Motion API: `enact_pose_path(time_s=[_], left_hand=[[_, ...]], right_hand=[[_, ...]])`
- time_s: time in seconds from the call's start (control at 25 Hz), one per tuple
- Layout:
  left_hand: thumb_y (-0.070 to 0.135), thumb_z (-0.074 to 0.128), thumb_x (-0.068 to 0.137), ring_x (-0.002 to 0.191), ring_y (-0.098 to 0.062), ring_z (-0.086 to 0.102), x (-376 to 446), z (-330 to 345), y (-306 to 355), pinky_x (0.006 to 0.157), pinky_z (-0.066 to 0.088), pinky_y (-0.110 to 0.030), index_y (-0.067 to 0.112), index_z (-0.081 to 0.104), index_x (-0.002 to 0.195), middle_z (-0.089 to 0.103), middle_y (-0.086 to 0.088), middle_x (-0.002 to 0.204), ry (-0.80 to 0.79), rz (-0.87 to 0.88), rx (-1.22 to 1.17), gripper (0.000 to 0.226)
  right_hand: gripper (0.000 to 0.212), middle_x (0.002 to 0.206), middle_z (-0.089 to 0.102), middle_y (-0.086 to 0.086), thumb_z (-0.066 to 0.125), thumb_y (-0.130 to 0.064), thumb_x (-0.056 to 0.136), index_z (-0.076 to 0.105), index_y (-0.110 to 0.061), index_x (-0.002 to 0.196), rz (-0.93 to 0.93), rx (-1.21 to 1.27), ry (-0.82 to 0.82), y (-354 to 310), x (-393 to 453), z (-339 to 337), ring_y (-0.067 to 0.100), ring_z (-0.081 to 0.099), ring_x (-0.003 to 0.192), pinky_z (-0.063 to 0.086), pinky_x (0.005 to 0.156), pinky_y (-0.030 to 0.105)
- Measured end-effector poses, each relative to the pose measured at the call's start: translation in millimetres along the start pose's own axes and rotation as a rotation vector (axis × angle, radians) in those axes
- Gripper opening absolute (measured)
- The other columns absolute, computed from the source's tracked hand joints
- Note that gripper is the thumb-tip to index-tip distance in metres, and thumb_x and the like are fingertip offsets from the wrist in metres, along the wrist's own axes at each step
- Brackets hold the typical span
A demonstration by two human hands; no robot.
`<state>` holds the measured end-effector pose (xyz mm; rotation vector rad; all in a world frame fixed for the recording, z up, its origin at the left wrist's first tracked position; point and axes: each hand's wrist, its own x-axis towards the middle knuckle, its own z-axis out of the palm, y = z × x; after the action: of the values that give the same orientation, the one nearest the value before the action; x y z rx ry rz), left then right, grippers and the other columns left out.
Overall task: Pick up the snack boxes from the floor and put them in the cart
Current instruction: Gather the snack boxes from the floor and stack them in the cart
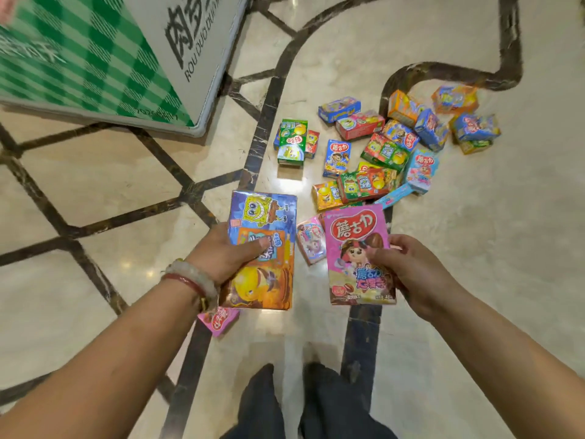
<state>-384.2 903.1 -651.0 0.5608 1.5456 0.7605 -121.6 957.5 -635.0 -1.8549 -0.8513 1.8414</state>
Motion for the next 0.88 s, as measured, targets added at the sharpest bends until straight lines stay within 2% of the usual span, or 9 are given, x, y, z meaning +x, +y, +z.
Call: enact_pose_path(time_s=[0.08, 0.2, 0.32, 0.4, 0.44, 0.56, 0.64, 0.8, 0.88], left_hand=[[0.026, 0.078, 0.058, 0.087, -0.03, 0.07, -51, 4, 62, 0.083, 0.055, -0.045, 0.012, 0.066, 0.105, 0.073, -0.012, 0.099, 0.036, 0.019, -0.059, 0.051], [0.014, 0.088, 0.051, 0.086, -0.031, 0.07, -138, 12, 148, 0.077, 0.057, -0.043, 0.004, 0.062, 0.112, 0.071, -0.016, 0.102, 0.061, 0.057, -0.156, 0.067], [0.011, 0.078, 0.061, 0.071, -0.025, 0.071, -218, 23, 212, 0.06, 0.058, -0.034, 0.003, 0.064, 0.105, 0.072, -0.017, 0.097, 0.046, 0.1, -0.21, 0.047], [0.008, 0.071, 0.069, 0.065, -0.021, 0.071, -264, 28, 239, 0.055, 0.057, -0.032, 0.006, 0.066, 0.096, 0.074, -0.011, 0.085, 0.012, 0.139, -0.213, 0.028], [0.009, 0.071, 0.068, 0.064, -0.02, 0.071, -283, 30, 252, 0.055, 0.058, -0.032, 0.008, 0.066, 0.094, 0.074, -0.009, 0.082, -0.013, 0.158, -0.213, 0.027], [0.011, 0.072, 0.062, 0.063, -0.022, 0.071, -327, 33, 275, 0.058, 0.059, -0.037, 0.009, 0.066, 0.094, 0.074, -0.011, 0.085, -0.083, 0.197, -0.184, 0.032], [0.012, 0.073, 0.061, 0.065, -0.025, 0.071, -350, 34, 286, 0.059, 0.059, -0.04, 0.007, 0.066, 0.096, 0.074, -0.013, 0.087, -0.151, 0.207, -0.164, 0.037], [0.013, 0.073, 0.055, 0.068, -0.027, 0.071, -378, 31, 299, 0.056, 0.058, -0.037, 0.004, 0.064, 0.107, 0.073, -0.015, 0.089, -0.288, 0.223, -0.07, 0.054], [0.014, 0.075, 0.053, 0.071, -0.029, 0.071, -387, 31, 299, 0.059, 0.058, -0.039, 0.004, 0.063, 0.109, 0.073, -0.015, 0.09, -0.347, 0.21, -0.004, 0.058]], right_hand=[[0.027, 0.1, 0.068, 0.015, 0.063, -0.004, 0.087, 0.053, -0.007, 0.112, -0.045, 0.019, -0.003, -49, -59, -11, 0.019, 0.072, 0.066, 0.054, 0.05, 0.026], [0.021, 0.098, 0.07, 0.015, 0.061, -0.003, 0.087, 0.058, -0.005, 0.108, -0.094, 0.086, -0.029, -121, -154, -28, 0.02, 0.072, 0.07, 0.058, 0.057, 0.029], [0.023, 0.101, 0.07, 0.02, 0.057, -0.003, 0.089, 0.061, 0.004, 0.111, -0.162, 0.124, -0.076, -169, -237, -44, 0.024, 0.07, 0.075, 0.058, 0.059, 0.03], [0.028, 0.108, 0.067, 0.024, 0.057, -0.005, 0.09, 0.058, 0.006, 0.116, -0.201, 0.168, -0.088, -184, -285, -51, 0.029, 0.069, 0.082, 0.058, 0.06, 0.031], [0.028, 0.108, 0.068, 0.023, 0.057, -0.005, 0.09, 0.059, 0.005, 0.116, -0.232, 0.179, -0.089, -190, -306, -55, 0.03, 0.069, 0.084, 0.057, 0.06, 0.031], [0.012, 0.088, 0.073, 0.012, 0.056, -0.003, 0.09, 0.063, -0.003, 0.1, -0.324, 0.224, -0.034, -198, -365, -59, 0.02, 0.071, 0.07, 0.055, 0.054, 0.026], [0.009, 0.078, 0.073, 0.007, 0.056, -0.002, 0.09, 0.062, -0.008, 0.094, -0.372, 0.28, 0.049, -195, -401, -57, 0.017, 0.069, 0.063, 0.055, 0.051, 0.026], [0.02, 0.094, 0.072, 0.014, 0.058, -0.005, 0.089, 0.06, -0.005, 0.109, -0.404, 0.388, 0.185, -168, -456, -42, 0.023, 0.07, 0.075, 0.055, 0.071, 0.038], [0.021, 0.097, 0.072, 0.016, 0.058, -0.005, 0.09, 0.06, -0.004, 0.11, -0.407, 0.445, 0.256, -149, -478, -34, 0.026, 0.07, 0.079, 0.055, 0.076, 0.041]])
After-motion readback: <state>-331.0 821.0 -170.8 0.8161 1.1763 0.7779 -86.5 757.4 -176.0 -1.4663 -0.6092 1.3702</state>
